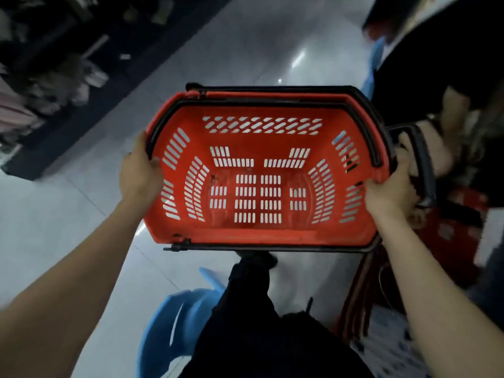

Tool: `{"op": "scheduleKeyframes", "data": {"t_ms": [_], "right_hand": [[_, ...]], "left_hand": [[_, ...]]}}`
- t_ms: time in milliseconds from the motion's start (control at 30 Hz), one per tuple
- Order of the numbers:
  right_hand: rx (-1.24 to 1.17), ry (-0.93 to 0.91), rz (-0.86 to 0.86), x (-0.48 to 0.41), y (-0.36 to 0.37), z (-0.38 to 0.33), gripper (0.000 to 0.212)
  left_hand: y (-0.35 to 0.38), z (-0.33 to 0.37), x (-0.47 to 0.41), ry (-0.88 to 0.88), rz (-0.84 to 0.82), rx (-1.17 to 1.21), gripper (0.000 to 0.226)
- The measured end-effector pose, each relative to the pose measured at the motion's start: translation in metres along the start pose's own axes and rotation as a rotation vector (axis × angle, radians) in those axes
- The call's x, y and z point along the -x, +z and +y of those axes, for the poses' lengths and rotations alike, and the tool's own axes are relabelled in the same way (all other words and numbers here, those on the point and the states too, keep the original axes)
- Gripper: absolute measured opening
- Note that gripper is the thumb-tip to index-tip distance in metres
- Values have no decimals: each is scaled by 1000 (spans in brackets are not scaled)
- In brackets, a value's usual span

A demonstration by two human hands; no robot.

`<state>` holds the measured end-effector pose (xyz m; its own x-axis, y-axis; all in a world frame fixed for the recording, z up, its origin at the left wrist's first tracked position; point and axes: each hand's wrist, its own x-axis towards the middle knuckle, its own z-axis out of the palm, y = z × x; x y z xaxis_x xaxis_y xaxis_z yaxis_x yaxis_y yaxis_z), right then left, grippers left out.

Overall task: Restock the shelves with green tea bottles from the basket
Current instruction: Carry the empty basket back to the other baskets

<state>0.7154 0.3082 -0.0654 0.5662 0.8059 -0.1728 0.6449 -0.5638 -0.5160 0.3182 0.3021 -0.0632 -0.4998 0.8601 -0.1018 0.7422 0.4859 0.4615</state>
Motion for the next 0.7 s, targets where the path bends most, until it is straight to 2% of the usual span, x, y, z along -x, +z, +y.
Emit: {"op": "scheduleKeyframes", "data": {"t_ms": [167, 300, 400, 500, 700], "right_hand": [[-45, -269, -105, -10, 64, -169, 57], [-54, -490, -226, 19, 122, -298, 51], [-84, -677, -354, 63, 168, -383, 48], [-105, -819, -528, 123, 217, -453, 54], [-7, -1093, -726, 255, 309, -553, 56]], "left_hand": [[-74, -83, -64, -194, 188, 55, 62], [-139, -150, -68, -402, 359, 76, 61], [-181, -202, -53, -580, 492, 89, 56], [-211, -251, -25, -768, 613, 64, 54], [-250, -325, 24, -1108, 794, 84, 51]]}}
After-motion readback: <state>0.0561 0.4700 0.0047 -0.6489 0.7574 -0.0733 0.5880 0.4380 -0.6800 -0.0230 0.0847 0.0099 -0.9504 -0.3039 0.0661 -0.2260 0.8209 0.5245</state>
